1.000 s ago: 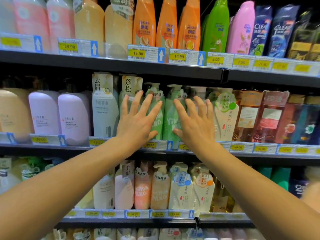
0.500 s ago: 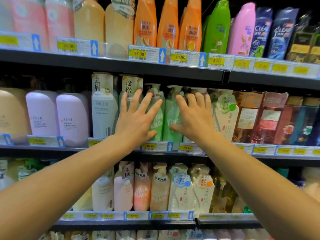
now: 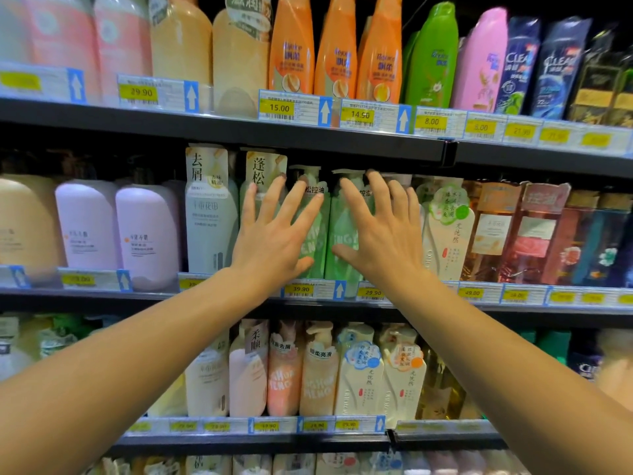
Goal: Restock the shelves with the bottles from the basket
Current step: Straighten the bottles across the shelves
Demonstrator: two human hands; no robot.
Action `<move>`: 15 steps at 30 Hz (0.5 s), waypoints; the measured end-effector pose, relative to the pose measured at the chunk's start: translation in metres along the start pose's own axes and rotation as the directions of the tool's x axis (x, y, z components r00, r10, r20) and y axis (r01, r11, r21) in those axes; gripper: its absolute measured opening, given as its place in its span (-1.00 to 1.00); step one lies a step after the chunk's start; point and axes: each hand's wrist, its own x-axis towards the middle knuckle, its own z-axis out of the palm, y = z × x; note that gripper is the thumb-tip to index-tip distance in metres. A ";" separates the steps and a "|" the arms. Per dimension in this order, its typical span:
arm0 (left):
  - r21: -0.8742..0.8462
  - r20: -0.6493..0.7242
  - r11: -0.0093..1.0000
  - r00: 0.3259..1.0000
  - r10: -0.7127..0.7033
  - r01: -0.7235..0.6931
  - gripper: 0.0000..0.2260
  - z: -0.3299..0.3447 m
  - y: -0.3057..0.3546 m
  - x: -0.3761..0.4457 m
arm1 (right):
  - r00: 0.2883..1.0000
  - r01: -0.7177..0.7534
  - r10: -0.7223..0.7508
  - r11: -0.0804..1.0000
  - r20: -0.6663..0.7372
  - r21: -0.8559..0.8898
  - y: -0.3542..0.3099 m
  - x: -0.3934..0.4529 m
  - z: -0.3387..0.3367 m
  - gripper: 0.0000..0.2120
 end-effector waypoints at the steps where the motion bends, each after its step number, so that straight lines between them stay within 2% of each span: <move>1: -0.006 -0.005 1.000 1.000 0.012 -0.012 -0.08 0.001 0.001 -0.003 | 1.000 0.012 -0.012 1.000 -0.028 0.018 0.000 -0.007 0.001 -0.06; 3: -0.002 -0.002 0.998 0.998 0.057 -0.057 -0.08 0.004 0.001 -0.009 | 0.997 0.074 -0.073 0.997 -0.030 0.016 0.001 -0.023 0.005 -0.08; 6: 0.022 0.001 0.995 0.995 0.096 -0.096 -0.10 0.005 -0.001 -0.012 | 0.987 0.149 -0.146 0.988 0.061 -0.033 0.006 -0.034 0.009 -0.13; 15: 0.091 -0.012 0.989 0.993 0.118 -0.116 -0.07 0.009 -0.013 -0.008 | 0.986 0.144 -0.133 0.984 0.101 -0.109 0.012 -0.026 0.010 -0.08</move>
